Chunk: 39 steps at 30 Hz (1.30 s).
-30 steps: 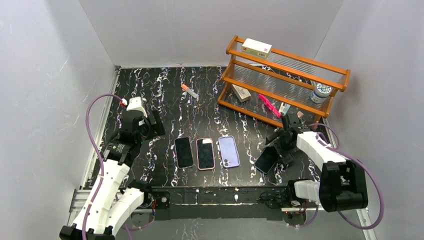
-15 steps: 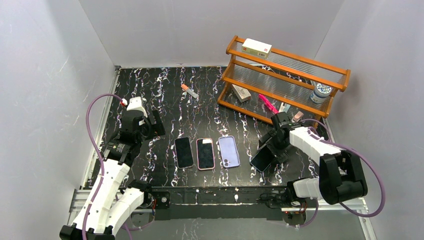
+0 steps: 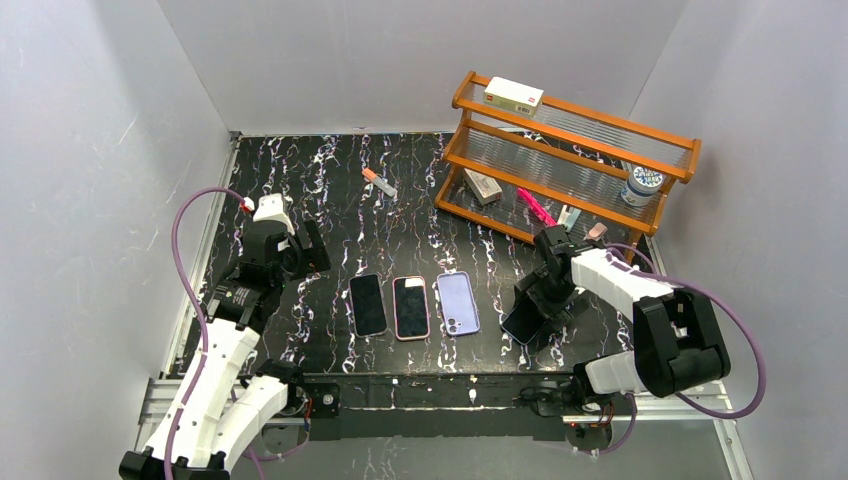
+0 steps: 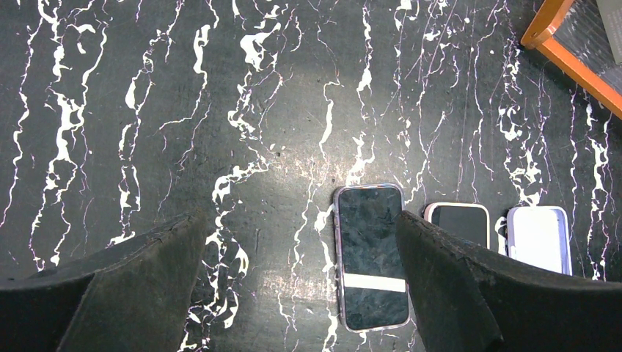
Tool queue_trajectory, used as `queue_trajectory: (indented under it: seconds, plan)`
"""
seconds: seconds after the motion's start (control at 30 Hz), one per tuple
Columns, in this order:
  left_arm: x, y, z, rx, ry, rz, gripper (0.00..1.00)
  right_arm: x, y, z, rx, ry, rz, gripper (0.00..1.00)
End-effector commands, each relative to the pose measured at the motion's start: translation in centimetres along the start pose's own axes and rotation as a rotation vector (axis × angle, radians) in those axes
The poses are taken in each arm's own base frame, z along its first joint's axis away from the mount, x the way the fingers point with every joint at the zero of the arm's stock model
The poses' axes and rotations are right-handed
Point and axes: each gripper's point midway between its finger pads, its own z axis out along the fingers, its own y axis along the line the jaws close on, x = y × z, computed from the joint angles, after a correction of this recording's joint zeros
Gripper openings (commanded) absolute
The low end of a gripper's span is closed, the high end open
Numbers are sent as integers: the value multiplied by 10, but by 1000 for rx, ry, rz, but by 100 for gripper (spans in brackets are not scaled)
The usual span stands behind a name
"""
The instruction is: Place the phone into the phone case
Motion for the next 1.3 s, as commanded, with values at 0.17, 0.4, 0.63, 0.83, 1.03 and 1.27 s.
queue_trajectory:
  seconds: [0.17, 0.4, 0.63, 0.83, 1.03, 1.27]
  plan:
    - [3, 1, 1, 1, 1, 14, 98, -5, -9, 15, 37, -79, -90, 81]
    - [5, -1, 4, 5, 15, 16, 98, 1, 26, -8, -194, -87, -277, 70]
    - [6, -2, 6, 7, 26, 19, 98, 6, 48, -32, -323, -100, -423, 56]
    - [5, -1, 4, 4, 15, 13, 98, 12, 62, -44, -396, -86, -498, 49]
    - [6, -1, 6, 3, 22, 15, 98, 16, 69, -45, -411, -70, -534, 48]
    - [7, 0, 5, 1, 23, 15, 98, 30, 82, -51, -478, -66, -575, 43]
